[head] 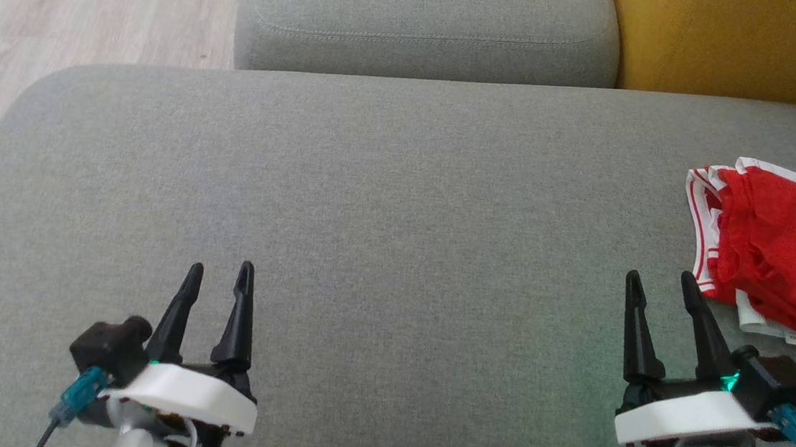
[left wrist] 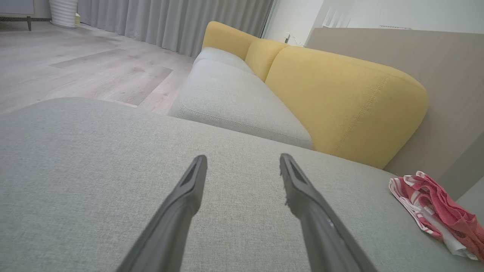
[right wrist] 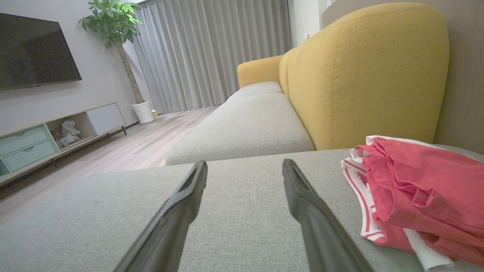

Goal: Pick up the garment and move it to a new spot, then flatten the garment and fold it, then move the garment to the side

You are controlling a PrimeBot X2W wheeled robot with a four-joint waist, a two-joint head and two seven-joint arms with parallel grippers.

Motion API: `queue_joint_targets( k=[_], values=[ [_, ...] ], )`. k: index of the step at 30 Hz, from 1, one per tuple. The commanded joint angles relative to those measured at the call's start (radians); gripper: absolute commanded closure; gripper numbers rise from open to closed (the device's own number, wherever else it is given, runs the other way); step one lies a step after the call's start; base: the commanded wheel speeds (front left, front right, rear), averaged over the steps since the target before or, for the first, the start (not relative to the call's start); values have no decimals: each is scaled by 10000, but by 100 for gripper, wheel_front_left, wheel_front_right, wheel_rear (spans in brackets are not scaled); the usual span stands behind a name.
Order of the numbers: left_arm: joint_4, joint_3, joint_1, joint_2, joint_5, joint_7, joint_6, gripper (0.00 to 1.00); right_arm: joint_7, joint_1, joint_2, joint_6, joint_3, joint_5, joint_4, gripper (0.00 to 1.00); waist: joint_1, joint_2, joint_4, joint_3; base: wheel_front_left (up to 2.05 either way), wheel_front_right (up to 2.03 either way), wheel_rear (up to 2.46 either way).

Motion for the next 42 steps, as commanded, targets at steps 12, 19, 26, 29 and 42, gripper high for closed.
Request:
queue_joint_targets(
  k=[12, 19, 26, 29, 42],
  values=[
    [-295, 525, -199, 54, -257, -122, -441, 0, -135, -395, 43, -9, 197, -100, -371, 0, 1, 0, -106, 50, 0, 0, 0],
    [-303, 665, -219, 54, -669, -122, -468, 0, -136, -403, 49, -9, 177, -110, -406, 0, 1, 0, -135, 106, 0, 0, 0],
    [573, 271, 289, -27, -986, 59, -442, 100, 48, 203, 24, 0, 44, 84, 527, 100, 1, 0, -139, 112, 0, 0, 0],
    [571, 331, 258, -16, -1273, 137, -456, 100, 129, 183, 24, 0, 4, 427, 513, 100, 1, 0, -150, 112, 0, 0, 0],
    [596, 573, 111, 26, -2406, 452, -514, 100, 456, 86, 24, -1, -161, 1778, 472, 100, 1, 0, -191, 111, 0, 0, 0]
  ],
)
